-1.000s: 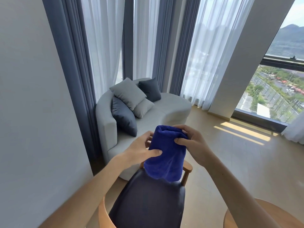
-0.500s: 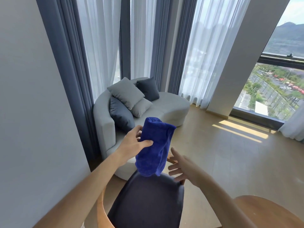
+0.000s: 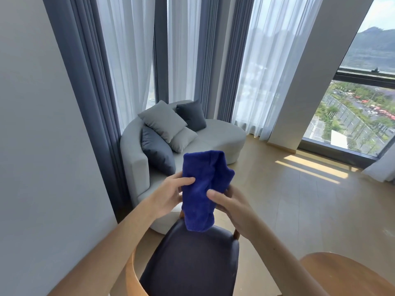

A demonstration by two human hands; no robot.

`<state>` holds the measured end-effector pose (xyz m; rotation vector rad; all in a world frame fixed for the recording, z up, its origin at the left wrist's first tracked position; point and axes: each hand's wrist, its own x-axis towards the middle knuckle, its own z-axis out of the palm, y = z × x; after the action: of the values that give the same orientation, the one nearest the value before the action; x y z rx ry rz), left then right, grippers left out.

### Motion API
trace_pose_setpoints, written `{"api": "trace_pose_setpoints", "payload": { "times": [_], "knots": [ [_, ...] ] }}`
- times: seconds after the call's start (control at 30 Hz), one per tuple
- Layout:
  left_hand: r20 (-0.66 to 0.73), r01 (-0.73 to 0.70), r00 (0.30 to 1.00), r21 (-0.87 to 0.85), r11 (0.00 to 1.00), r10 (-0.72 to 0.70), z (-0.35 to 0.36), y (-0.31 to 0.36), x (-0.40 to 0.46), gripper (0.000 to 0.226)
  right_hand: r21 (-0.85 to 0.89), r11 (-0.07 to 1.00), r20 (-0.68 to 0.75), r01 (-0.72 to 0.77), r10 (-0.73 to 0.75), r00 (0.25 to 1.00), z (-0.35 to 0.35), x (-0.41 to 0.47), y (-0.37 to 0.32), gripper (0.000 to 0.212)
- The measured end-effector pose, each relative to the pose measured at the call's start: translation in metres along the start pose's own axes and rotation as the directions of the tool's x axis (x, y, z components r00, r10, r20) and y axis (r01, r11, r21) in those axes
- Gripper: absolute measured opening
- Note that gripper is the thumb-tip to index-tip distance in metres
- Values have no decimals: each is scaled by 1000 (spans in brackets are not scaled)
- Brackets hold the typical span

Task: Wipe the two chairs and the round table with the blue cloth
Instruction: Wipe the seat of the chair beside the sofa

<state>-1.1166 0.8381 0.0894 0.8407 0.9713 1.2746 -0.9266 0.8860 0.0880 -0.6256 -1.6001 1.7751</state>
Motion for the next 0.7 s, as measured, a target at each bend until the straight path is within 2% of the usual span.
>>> {"api": "trace_pose_setpoints", "payload": {
  "times": [0.07,0.13,0.2,0.23,0.33,0.37,0.43,0.5,0.53,0.63,0.7],
  "knots": [
    [-59,-20,998,135,991,29,1,1,1,45,-205,979,-114,19,-43,993,12,0,-1,55],
    [-191,11,980,302,953,49,2,0,1,42,-354,935,-268,-23,-78,960,21,1,-2,46],
    [-366,68,923,458,886,118,5,-4,3,35,-531,845,-333,-66,-136,933,24,1,-2,37],
    [-404,66,903,469,881,147,7,-9,5,30,-622,778,-337,-82,-172,926,25,1,-2,34],
    [-365,33,925,355,934,106,14,-17,4,19,-823,559,-294,-103,-263,919,30,1,2,38],
    [-304,13,950,242,970,63,14,-18,3,25,-863,491,-276,-115,-268,923,31,1,4,45],
    [-98,7,995,-3,1000,-8,10,-18,-2,45,-903,409,-245,-134,-234,941,32,-1,7,61],
    [63,23,998,-37,999,-21,6,-21,-7,52,-913,397,-186,-97,-192,964,33,-4,6,70],
    [88,16,996,-24,1000,-13,4,-24,-8,50,-912,406,-145,-62,-177,973,34,-6,6,71],
    [-12,-6,1000,-31,1000,6,1,-28,-9,41,-891,455,-61,11,-144,988,36,-9,2,63],
    [-109,3,994,-26,1000,-5,-2,-29,-8,44,-862,507,-66,18,-147,987,32,-9,-3,57]
  ]
}}
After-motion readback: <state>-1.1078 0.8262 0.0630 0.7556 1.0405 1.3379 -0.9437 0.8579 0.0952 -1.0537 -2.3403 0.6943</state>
